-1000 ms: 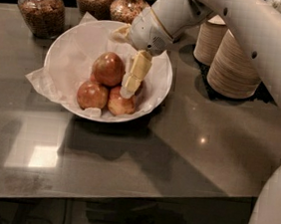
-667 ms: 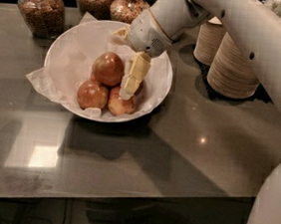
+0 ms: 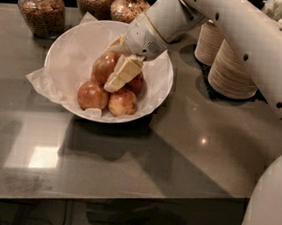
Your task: Pick apple from white bowl
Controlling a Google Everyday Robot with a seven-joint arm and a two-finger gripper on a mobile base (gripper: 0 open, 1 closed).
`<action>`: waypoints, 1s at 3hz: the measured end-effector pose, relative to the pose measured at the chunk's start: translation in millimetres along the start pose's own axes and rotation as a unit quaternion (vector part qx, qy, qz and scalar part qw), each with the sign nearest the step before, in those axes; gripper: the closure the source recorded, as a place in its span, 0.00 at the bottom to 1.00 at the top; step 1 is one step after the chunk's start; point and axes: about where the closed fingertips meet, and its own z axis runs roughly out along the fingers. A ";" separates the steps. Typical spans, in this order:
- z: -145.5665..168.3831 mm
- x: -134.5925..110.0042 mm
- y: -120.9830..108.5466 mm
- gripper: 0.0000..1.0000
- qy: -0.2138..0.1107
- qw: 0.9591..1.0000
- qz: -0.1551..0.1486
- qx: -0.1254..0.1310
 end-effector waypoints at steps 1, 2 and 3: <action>0.0 0.0 0.0 0.65 0.000 1.000 0.000 0.000; 0.0 0.0 0.0 0.89 0.000 1.000 0.000 0.000; -11.1 -10.3 -0.1 1.00 -0.028 0.999 -0.014 0.009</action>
Offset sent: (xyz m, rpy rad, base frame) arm 0.0000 0.0000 0.0000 0.0000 0.0000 0.0000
